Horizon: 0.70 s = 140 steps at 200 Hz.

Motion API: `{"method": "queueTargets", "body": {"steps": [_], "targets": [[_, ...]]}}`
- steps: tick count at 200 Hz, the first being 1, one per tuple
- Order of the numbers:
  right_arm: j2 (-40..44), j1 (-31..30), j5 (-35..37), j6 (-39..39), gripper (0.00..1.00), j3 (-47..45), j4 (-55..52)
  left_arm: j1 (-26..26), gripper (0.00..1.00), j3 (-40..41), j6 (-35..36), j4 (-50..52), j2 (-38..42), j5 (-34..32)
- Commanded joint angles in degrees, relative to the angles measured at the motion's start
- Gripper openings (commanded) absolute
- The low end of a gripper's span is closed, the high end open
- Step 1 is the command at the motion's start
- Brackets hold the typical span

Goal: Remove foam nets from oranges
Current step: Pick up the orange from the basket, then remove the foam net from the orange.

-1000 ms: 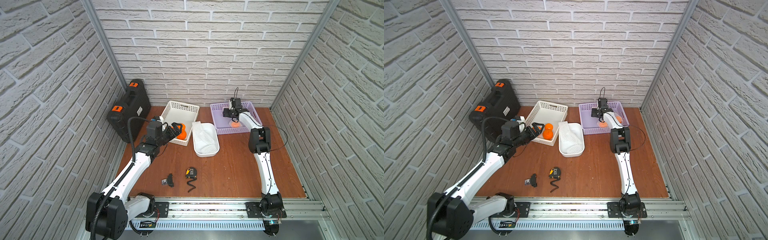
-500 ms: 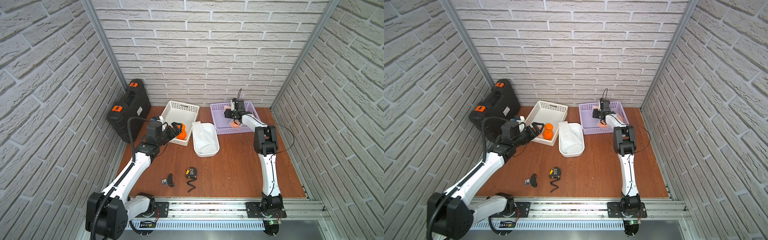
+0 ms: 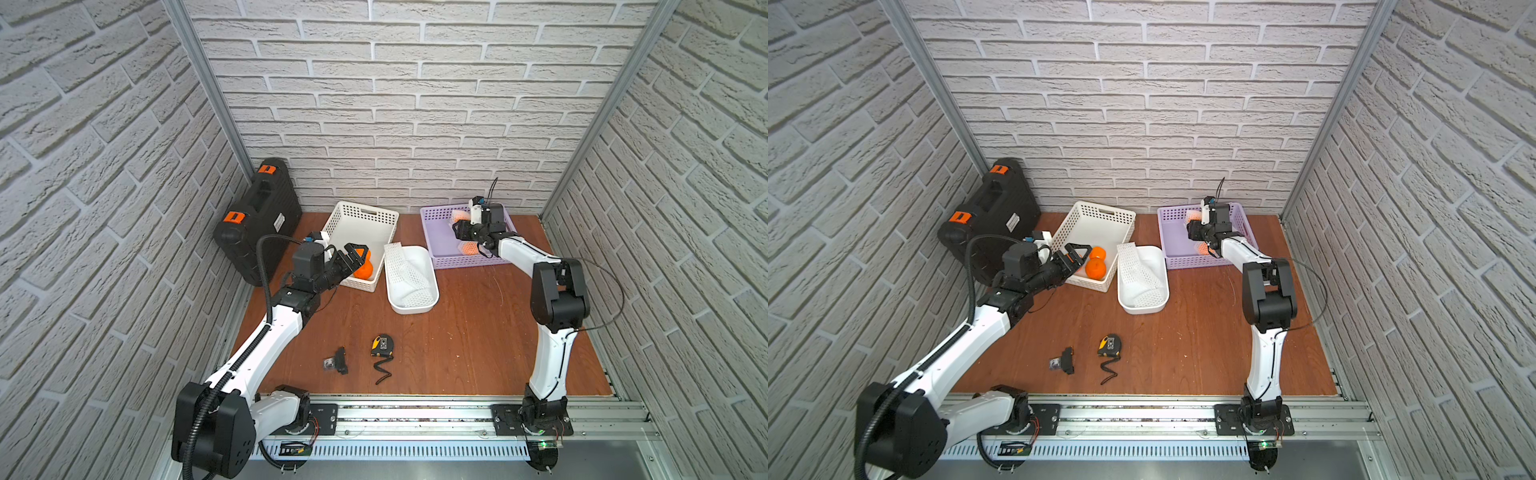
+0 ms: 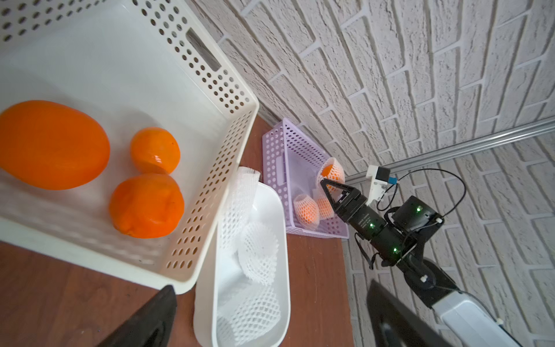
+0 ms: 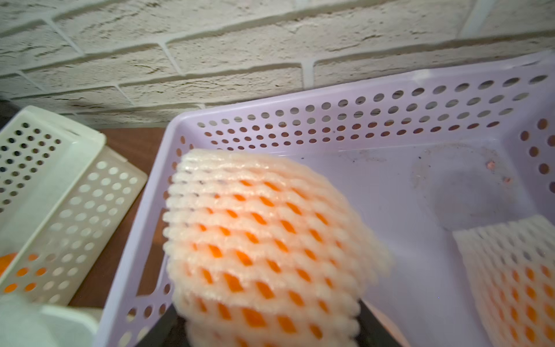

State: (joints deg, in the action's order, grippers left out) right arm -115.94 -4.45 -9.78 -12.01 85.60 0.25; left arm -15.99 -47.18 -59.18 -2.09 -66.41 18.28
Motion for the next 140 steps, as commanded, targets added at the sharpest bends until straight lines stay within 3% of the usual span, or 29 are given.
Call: {"method": "queueTargets", "body": {"steps": [1, 59, 91, 140], "targets": [[9.16, -0.98, -1.79, 0.31, 0.61, -5.90, 4.18, -1.82, 0.98, -0.53, -4.76, -6.97, -2.41, 5.92], [27.33, -7.52, -3.40, 2.56, 0.61, -15.01, -7.76, -11.46, 0.98, -6.25, -13.75, -12.36, -9.66, 11.22], [36.55, -11.76, -3.40, 3.12, 0.61, -18.12, -13.01, -17.34, 0.98, -10.27, -18.55, -14.18, -13.10, 10.98], [45.02, -16.74, -3.40, 0.99, 0.62, -20.80, -17.94, -21.02, 0.98, -10.36, -26.59, -22.54, -13.93, 7.97]]}}
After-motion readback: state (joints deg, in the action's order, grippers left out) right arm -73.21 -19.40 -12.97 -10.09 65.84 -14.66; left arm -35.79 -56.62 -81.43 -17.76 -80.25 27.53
